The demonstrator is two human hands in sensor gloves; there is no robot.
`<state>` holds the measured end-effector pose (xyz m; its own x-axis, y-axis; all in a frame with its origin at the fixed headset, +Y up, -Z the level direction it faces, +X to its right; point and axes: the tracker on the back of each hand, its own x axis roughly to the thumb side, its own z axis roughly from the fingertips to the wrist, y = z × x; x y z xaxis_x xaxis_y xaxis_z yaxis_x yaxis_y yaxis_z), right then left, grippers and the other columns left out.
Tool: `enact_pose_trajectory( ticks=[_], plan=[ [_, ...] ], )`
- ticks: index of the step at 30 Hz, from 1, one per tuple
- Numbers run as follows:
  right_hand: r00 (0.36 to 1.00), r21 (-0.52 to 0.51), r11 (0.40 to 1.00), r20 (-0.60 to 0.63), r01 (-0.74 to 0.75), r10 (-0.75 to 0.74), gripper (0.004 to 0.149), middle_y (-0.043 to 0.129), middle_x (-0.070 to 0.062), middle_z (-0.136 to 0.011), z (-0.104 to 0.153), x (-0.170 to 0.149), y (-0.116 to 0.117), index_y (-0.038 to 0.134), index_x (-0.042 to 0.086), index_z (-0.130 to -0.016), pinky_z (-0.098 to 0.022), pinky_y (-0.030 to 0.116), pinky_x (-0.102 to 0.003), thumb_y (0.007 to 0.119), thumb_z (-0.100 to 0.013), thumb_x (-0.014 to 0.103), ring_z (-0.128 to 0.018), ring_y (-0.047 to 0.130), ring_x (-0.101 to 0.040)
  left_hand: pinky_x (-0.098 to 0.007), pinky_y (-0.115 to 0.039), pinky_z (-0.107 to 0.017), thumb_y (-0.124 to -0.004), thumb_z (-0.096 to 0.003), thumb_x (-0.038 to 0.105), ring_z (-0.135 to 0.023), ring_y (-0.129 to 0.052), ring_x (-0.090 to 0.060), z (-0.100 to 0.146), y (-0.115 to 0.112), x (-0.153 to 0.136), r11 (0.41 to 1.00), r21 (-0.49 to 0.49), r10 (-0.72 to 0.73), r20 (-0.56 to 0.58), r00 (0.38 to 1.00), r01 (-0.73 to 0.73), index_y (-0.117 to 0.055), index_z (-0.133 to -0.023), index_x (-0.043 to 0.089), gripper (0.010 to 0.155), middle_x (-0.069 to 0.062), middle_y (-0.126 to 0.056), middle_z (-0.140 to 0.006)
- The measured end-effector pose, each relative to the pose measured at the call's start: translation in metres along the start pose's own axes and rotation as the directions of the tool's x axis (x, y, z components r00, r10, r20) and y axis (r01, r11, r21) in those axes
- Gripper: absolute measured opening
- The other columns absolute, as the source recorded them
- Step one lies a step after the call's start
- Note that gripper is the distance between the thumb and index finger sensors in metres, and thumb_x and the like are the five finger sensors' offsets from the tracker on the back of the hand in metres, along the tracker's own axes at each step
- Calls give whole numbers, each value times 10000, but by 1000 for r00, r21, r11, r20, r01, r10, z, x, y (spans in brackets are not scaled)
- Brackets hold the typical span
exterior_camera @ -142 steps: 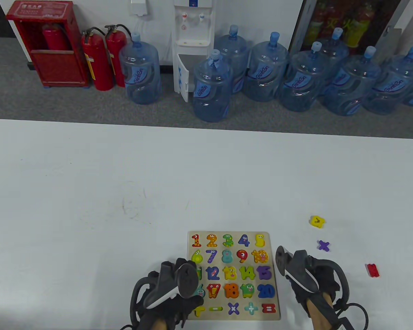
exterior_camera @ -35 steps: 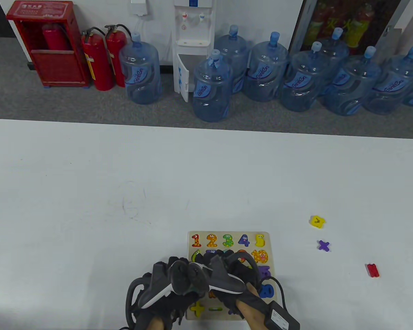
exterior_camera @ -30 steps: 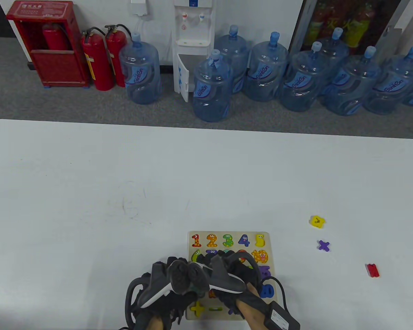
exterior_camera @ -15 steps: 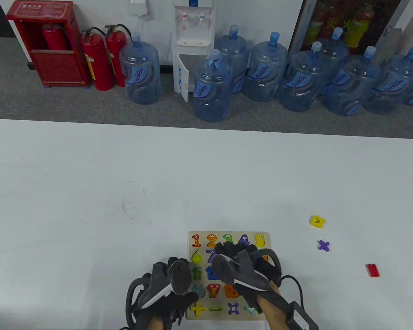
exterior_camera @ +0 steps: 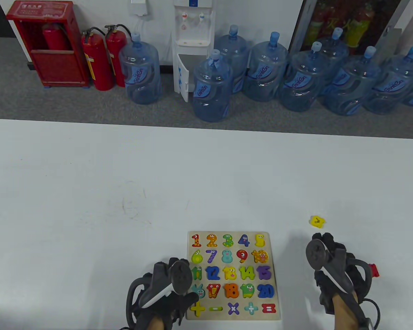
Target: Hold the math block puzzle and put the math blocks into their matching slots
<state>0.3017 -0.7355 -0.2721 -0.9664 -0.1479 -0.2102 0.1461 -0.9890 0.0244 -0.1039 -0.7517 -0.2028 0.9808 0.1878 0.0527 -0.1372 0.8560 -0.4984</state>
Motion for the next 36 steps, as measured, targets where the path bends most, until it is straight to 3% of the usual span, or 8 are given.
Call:
enact_pose_trajectory(
  ticks=[5,8,12,18,28,36],
  plan=[
    [1000,186,982,-23,-17,22,734,293,-14,-1086,-16,-9,19,398,323,-983,-680,616,-456,754,-344,271,-969,575,-319,-703,-407,-734,-655,-358,609,-1077,-281,-435,0,0,-1,1000,12,18,2,1000,-18,-248,-1051,303,859,20,-209,-1119],
    [1000,277,961,-22,16,-10,712,214,17,-1078,-23,-6,25,319,385,-968,-696,575,-442,683,-370,258,-985,483,-339,-704,-408,-734,-654,-358,609,-1075,-282,-438,0,-1,0,1000,11,4,2,1000,-4,-250,-1051,303,858,20,-212,-1118],
    [1000,154,988,-8,-24,26,605,588,56,-1018,-16,-2,15,605,365,-911,-657,669,-422,777,-337,287,-915,689,-244,-702,-404,-734,-655,-358,607,-1074,-278,-434,0,-1,0,1000,14,10,1,1000,-10,-251,-1050,301,858,19,-211,-1117],
    [998,62,997,34,-49,47,575,798,72,-865,-5,7,7,744,352,-818,-597,743,-394,868,-260,289,-741,877,-164,-706,-400,-732,-655,-357,605,-1072,-273,-443,1,-2,0,1000,11,0,9,1000,0,-257,-1049,307,852,25,-215,-1117],
    [986,91,995,166,-46,30,555,766,17,-887,14,25,6,749,314,-801,-611,725,-428,857,-257,280,-755,847,-217,-705,-407,-734,-654,-359,606,-1075,-285,-439,1,-2,1,1000,7,9,25,1000,-9,-256,-1050,308,851,27,-213,-1118],
    [977,46,995,198,-84,73,504,813,-5,-831,21,37,5,778,278,-755,-589,749,-426,863,-259,254,-687,898,-205,-703,-410,-733,-654,-358,605,-1074,-288,-438,2,-3,1,1000,9,12,28,1000,-12,-259,-1049,306,850,25,-215,-1117]
  ],
)
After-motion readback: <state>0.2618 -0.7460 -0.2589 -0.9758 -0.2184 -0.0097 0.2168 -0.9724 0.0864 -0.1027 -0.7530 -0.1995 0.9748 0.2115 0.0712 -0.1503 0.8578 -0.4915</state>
